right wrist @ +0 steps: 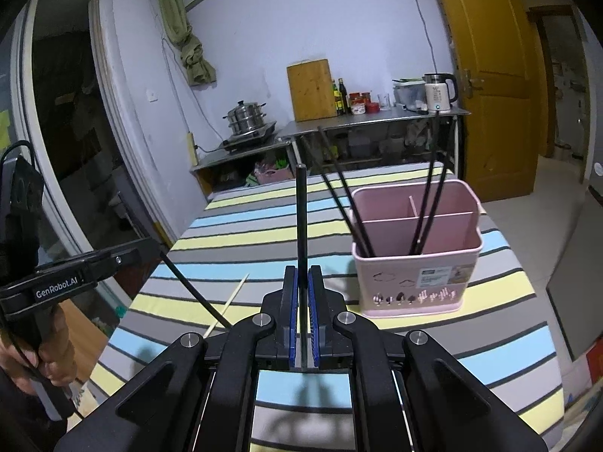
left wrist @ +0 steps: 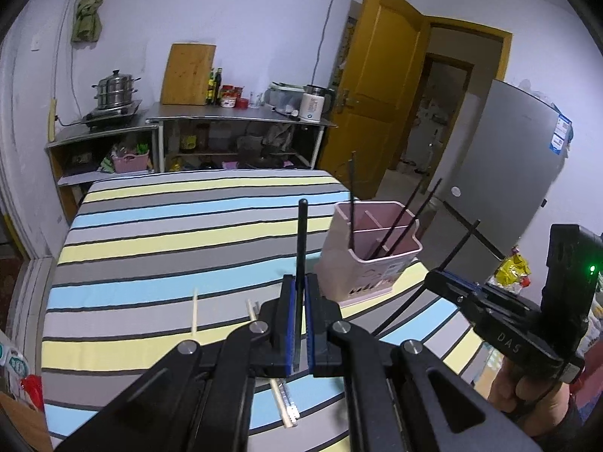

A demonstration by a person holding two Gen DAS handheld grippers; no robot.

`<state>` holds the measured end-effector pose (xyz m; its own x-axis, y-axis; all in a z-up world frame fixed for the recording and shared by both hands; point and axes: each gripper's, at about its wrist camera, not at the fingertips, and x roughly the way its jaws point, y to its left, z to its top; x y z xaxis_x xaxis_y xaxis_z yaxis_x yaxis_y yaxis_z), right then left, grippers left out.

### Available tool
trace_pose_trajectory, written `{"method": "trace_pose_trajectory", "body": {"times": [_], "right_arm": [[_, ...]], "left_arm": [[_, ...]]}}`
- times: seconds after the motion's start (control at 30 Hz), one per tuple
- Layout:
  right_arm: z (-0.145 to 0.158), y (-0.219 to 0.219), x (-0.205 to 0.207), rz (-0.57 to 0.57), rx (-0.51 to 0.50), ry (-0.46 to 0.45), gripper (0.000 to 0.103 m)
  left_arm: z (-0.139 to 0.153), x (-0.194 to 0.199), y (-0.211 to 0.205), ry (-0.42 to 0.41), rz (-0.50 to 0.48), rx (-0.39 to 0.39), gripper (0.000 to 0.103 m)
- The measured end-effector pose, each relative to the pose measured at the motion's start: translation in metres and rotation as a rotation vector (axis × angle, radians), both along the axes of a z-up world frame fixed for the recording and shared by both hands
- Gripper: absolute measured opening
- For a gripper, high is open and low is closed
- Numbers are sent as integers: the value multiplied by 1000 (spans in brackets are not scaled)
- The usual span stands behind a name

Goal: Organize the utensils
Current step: 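Carry both black chopsticks over the pink basket and lower them in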

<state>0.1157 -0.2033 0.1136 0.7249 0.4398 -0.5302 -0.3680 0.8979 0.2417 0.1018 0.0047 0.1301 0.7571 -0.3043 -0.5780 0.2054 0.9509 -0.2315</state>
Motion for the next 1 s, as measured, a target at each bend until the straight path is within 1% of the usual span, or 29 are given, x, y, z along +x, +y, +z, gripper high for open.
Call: {"method": "trace_pose_trajectory", "body": {"times": [0.1,0.37,0.47,0.6,0.73,0.87,1.0], "right_arm": [[2,-6,0,-12,3,-6,6],[3,-30,6,-52,19,-3,6],[10,-41,10,-74,25,-15,6],[26,-53,16,-98,32,-49,6],[48,-62,22,-120,34,-102,6],[68,-68,30,-141,42,-149,6],[84,-73,42,-165,59,-189,6]], "left_arm": [[3,5,-8,3,-23,-9,5],[0,26,-35,42,-78,-41,5],[4,33,-44,43,-97,-53,5],[20,43,-55,19,-118,-64,5],[40,52,-60,-19,-130,-85,5],[61,64,-64,-59,-131,-106,5],[75,76,-69,-92,-126,-110,5]]}}
